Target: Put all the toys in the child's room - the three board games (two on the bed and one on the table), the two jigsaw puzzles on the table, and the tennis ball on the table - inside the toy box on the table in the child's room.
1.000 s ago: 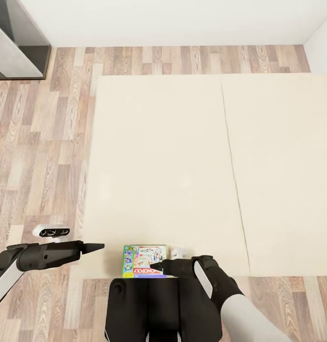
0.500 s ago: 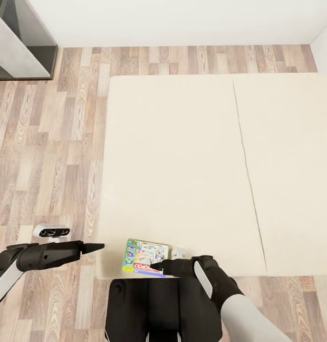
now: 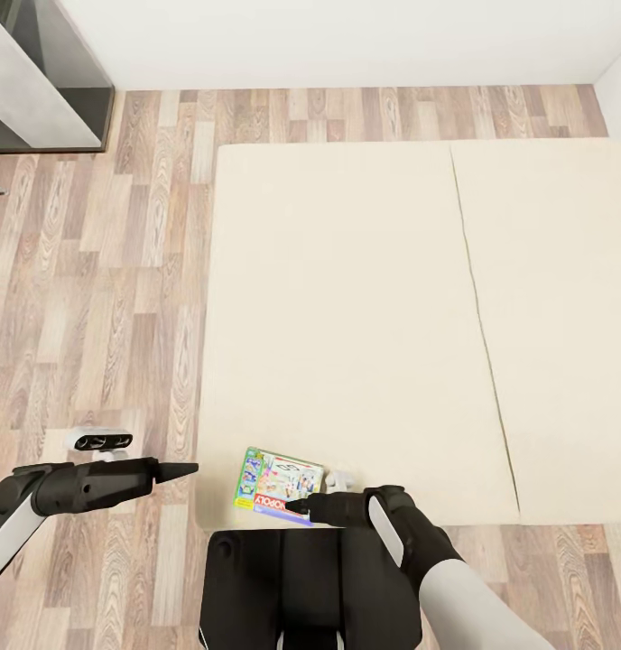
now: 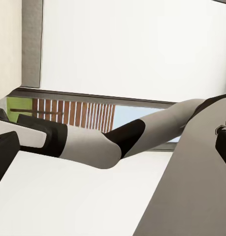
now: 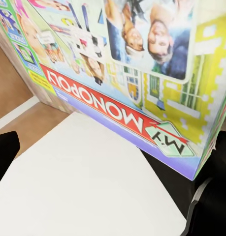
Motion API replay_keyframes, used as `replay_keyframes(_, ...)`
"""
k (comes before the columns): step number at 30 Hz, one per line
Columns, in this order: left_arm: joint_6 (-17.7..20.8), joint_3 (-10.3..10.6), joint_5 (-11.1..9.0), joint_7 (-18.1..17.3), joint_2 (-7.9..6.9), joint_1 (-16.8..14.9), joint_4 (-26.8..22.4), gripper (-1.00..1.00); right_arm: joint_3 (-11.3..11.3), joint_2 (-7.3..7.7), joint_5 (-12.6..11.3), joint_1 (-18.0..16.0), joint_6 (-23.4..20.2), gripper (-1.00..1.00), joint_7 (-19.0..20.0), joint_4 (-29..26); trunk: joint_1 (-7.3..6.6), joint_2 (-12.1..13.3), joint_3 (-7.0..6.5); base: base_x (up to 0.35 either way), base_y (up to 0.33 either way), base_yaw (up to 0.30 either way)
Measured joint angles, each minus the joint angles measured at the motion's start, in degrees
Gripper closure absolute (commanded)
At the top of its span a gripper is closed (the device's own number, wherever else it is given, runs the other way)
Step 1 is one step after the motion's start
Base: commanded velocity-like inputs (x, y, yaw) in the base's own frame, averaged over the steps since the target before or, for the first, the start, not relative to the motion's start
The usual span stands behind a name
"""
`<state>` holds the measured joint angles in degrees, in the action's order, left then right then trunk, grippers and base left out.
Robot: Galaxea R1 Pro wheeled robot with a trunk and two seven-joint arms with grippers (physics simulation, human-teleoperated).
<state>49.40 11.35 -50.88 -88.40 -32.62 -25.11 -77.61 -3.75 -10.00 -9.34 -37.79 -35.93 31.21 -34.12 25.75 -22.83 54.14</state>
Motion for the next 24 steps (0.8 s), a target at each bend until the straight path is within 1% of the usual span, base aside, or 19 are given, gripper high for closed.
replay_keyframes(7, 0.0, -0.01, 0.0, 0.01, 0.0, -0.02, -0.01, -1.0, 0.0, 0.0, 0.02, 0.0, 0.01, -1.0, 0.01, 0.01, 0.0, 0.0, 0.0, 0.0, 0.036, 0.0)
replay_keyframes(17, 0.0, -0.02, 0.0, 0.02, 0.0, -0.01, -0.02, -1.0, -0.01, 0.0, 0.04, -0.01, 0.03, -1.0, 0.02, 0.01, 0.0, 0.0, 0.0, 0.0, 0.193, 0.0)
replay_keyframes(24, 0.0, 0.0, 0.04, 0.0, 0.0, 0.0, 0.0, -1.0, 0.0, 0.0, -0.01, 0.0, 0.01, -1.0, 0.0, 0.0, 0.0, 0.0, 0.0, 0.0, 0.058, 0.0)
